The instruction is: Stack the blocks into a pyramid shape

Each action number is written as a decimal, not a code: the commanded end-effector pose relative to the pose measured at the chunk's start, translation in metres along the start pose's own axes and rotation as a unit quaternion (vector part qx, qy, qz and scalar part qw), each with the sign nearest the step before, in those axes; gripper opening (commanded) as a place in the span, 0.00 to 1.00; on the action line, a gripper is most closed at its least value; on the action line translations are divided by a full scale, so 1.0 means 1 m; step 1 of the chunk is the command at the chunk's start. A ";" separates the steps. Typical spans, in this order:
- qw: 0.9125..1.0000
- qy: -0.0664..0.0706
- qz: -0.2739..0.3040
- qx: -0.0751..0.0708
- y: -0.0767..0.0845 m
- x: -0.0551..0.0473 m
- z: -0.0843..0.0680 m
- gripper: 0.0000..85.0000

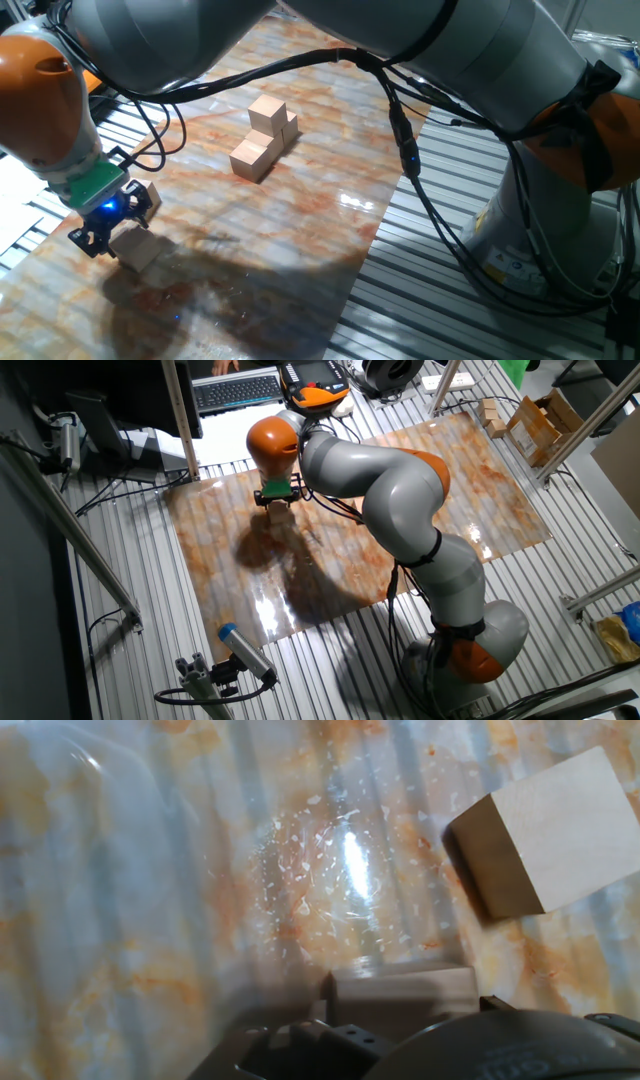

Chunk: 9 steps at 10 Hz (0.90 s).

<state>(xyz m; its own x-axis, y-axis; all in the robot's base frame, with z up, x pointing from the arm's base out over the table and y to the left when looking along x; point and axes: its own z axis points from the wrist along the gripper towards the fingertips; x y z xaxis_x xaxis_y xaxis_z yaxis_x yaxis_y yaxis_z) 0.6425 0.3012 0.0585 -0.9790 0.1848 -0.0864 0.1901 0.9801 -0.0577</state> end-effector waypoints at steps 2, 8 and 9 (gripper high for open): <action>1.000 0.001 -0.002 0.000 0.000 0.000 0.001 0.80; 1.000 0.009 -0.012 0.008 -0.001 0.001 0.007 0.60; 1.000 0.011 -0.015 0.007 -0.001 0.001 0.007 0.60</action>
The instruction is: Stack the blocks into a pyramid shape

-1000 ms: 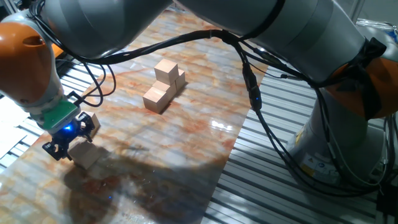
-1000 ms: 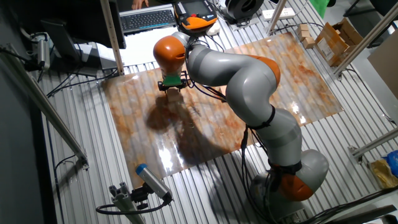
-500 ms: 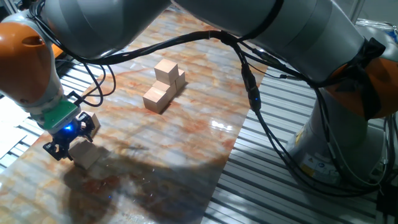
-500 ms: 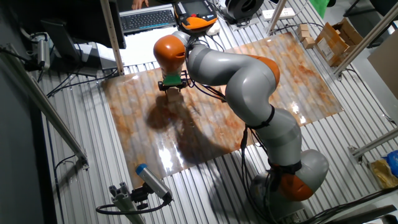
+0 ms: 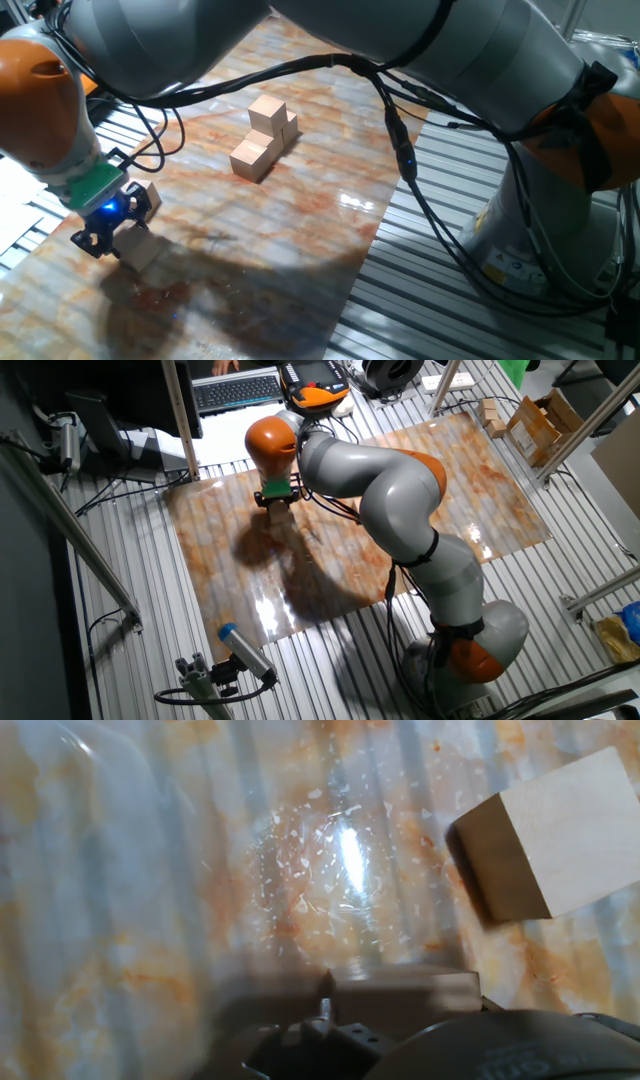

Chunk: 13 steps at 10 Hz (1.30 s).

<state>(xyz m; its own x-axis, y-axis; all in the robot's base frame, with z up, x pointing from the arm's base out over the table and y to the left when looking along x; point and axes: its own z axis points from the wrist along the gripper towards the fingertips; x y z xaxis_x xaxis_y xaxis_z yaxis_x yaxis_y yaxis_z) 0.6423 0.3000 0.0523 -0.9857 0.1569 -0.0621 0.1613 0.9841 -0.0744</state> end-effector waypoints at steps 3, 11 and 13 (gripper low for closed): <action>0.999 0.019 -0.027 -0.012 -0.001 0.000 0.001 0.00; 1.000 0.025 -0.004 -0.017 -0.004 0.002 -0.028 0.00; 0.999 0.028 0.009 -0.026 -0.006 0.002 -0.040 0.00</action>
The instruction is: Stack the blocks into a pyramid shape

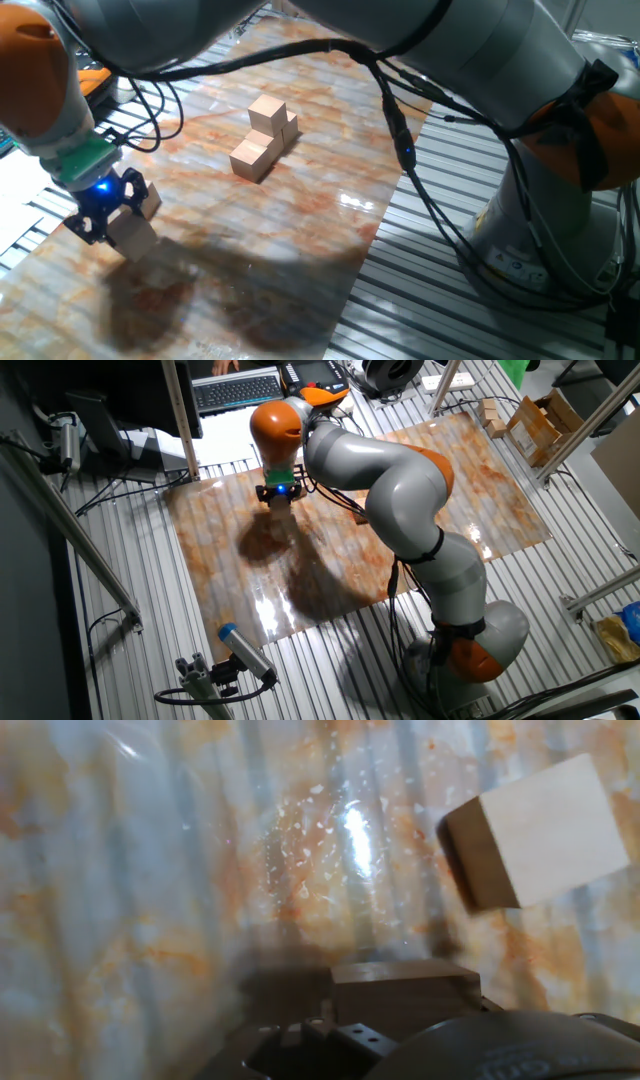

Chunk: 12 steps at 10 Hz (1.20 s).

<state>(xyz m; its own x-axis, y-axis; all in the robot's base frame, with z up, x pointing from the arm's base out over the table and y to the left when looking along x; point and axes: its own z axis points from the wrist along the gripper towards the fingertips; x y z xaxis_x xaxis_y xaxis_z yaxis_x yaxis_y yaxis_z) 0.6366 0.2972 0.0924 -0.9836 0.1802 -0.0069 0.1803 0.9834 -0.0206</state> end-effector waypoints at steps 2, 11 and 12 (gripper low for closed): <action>1.000 -0.003 0.015 -0.004 -0.005 0.000 -0.008 0.00; 1.000 -0.010 0.002 0.003 -0.084 0.005 -0.054 0.00; 1.000 -0.008 0.001 0.006 -0.095 0.002 -0.059 0.00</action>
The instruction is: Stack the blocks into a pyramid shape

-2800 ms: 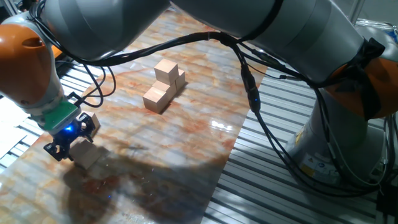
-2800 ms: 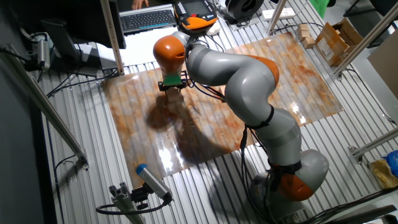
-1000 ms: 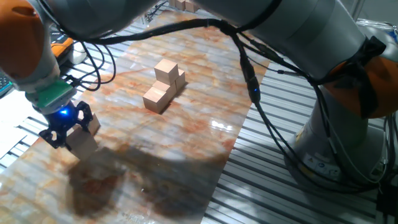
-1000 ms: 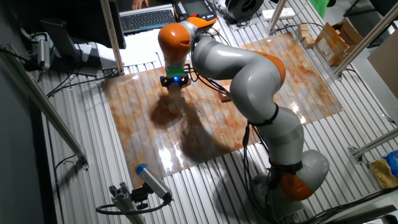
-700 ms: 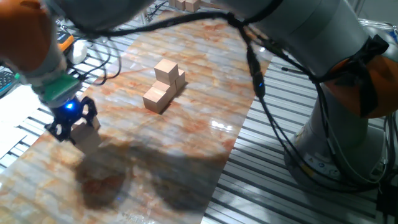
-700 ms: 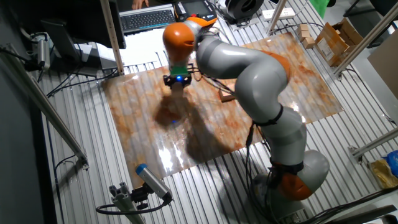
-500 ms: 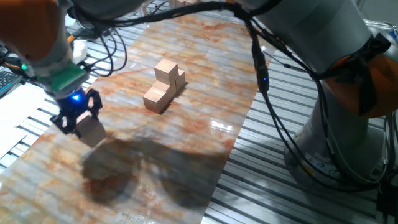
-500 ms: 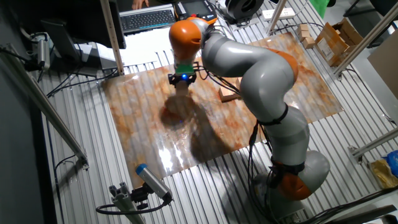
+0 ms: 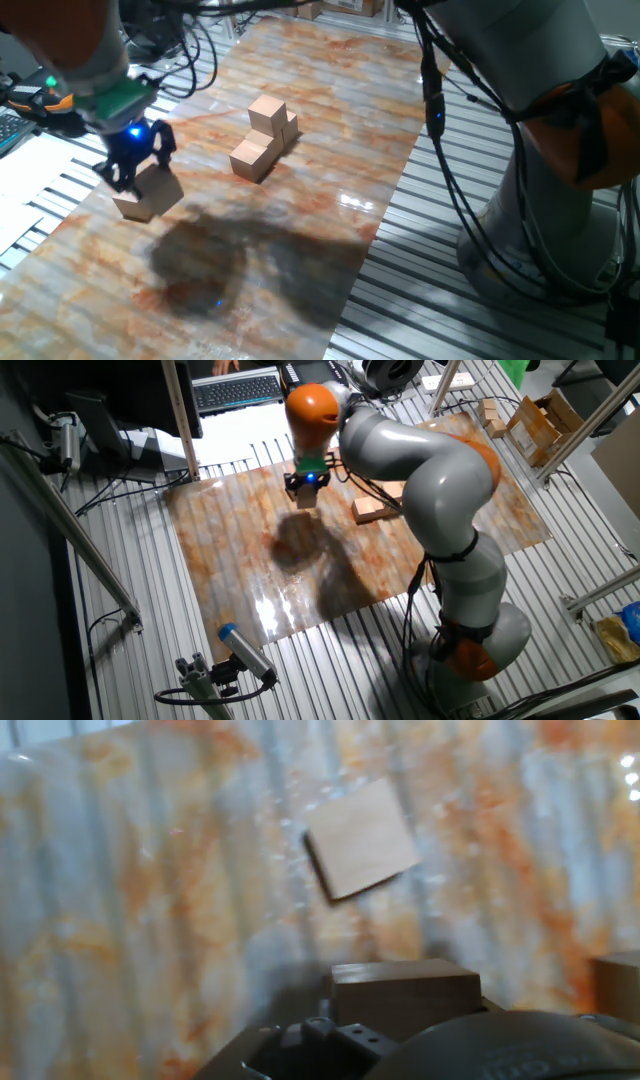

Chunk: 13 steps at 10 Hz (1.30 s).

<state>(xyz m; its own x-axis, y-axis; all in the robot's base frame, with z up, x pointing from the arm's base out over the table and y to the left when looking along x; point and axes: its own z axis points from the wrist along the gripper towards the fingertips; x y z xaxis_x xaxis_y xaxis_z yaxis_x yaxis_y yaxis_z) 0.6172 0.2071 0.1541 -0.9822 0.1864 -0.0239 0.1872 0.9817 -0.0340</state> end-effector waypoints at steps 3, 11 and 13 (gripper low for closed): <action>1.000 0.001 0.030 -0.007 -0.033 -0.004 -0.002 0.00; 0.887 -0.003 0.456 0.068 -0.096 0.006 -0.005 0.00; 0.846 0.012 0.533 0.022 -0.111 0.009 -0.009 0.00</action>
<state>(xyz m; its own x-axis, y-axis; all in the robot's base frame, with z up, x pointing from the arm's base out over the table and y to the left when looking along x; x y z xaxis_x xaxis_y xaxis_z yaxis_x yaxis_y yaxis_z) 0.5867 0.0993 0.1662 -0.8406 0.5400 -0.0433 0.5416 0.8392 -0.0486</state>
